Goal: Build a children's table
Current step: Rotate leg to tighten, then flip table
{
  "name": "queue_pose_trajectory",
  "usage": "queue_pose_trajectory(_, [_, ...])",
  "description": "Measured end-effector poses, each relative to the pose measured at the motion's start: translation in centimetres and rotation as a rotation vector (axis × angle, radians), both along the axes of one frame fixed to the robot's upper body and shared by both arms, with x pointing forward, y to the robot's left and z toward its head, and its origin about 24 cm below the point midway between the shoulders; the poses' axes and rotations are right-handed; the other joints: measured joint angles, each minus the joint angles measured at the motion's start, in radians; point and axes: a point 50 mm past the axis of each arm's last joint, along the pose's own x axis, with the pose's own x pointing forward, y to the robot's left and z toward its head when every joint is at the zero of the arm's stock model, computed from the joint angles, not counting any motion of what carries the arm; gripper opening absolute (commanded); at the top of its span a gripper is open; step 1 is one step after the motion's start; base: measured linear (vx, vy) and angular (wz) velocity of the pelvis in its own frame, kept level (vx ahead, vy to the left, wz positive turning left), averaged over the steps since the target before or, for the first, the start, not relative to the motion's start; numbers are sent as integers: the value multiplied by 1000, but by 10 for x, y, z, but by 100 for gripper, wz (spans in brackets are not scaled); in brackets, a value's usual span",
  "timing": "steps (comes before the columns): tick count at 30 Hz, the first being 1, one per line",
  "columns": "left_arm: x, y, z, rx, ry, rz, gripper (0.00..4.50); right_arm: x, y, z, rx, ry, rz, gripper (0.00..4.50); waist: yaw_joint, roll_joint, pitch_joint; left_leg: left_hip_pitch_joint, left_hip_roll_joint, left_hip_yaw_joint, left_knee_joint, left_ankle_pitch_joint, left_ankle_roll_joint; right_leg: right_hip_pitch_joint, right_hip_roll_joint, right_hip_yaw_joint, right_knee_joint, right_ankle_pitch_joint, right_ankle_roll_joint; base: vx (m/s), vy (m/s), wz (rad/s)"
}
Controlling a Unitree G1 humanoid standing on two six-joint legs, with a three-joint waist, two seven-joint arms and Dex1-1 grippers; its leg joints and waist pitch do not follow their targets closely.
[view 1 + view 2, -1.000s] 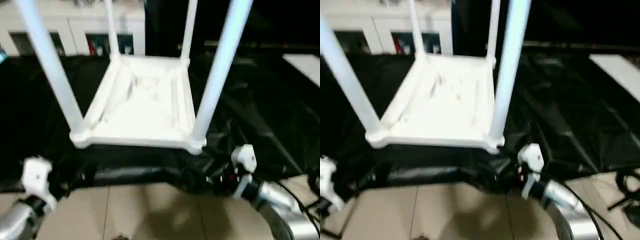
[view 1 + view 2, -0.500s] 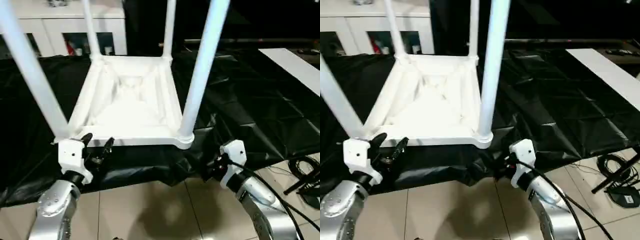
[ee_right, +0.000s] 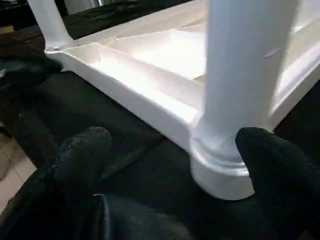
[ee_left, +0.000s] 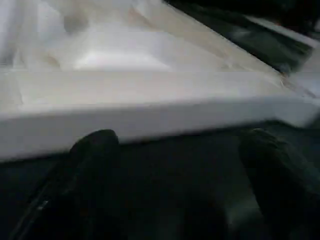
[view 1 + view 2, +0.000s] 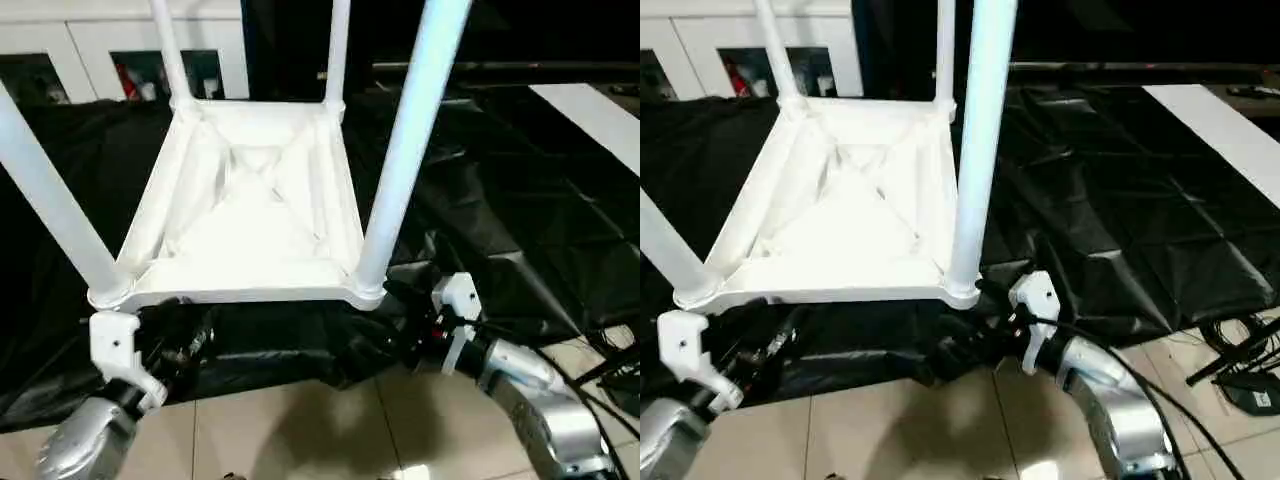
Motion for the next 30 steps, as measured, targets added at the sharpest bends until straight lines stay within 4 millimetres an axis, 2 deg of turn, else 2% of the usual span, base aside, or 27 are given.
queue_pose_trajectory(3, [-5, 7, -1, 8, 19, -14, 447, 1, -2, 2, 24, 14, 23, 450, 3, -2, 1, 3, 3, 6, 0, -2, -6, 0, 0, 1, 3, 0, 0, 0, 0, 0])
queue_pose_trajectory(7, [-2, 46, 2, 63, -28, 126, 447, 7, 1, 8, 75, 20, 93, 450, 4, -9, 4, 12, 3, 8, -1, -3, -7, 4, 0, 3, 8, -2, 4, -26, -9, -1])
queue_pose_trajectory(10, [0, 60, 6, 85, -42, 201, 447, 12, 4, 9, 86, 45, 151, 450, 4, -13, 5, 13, 3, 7, -1, 0, -12, 4, 0, 3, 8, 0, 4, -17, -6, -1])
queue_pose_trajectory(18, [-9, 65, 8, 92, 4, 205, 447, 10, 5, 0, 83, 106, 215, 450, 19, -21, 2, 12, 3, 7, 0, 1, -12, 4, 0, 3, 8, 4, -3, 0, 0, 0])
queue_pose_trajectory(25, [27, 63, 33, 102, -156, 242, 447, 28, 26, 2, 99, 78, 258, 450, 18, -22, 3, 11, 4, 7, -1, 3, -16, 2, 0, 2, 10, 6, -4, 0, 0, 0])
queue_pose_trajectory(30, [42, 58, 38, 76, -188, 284, 447, 32, 35, -3, 133, 78, 240, 450, 21, -26, 5, 8, 5, 7, -1, 4, -16, 1, 0, 1, 9, 6, -4, 0, 0, 0])
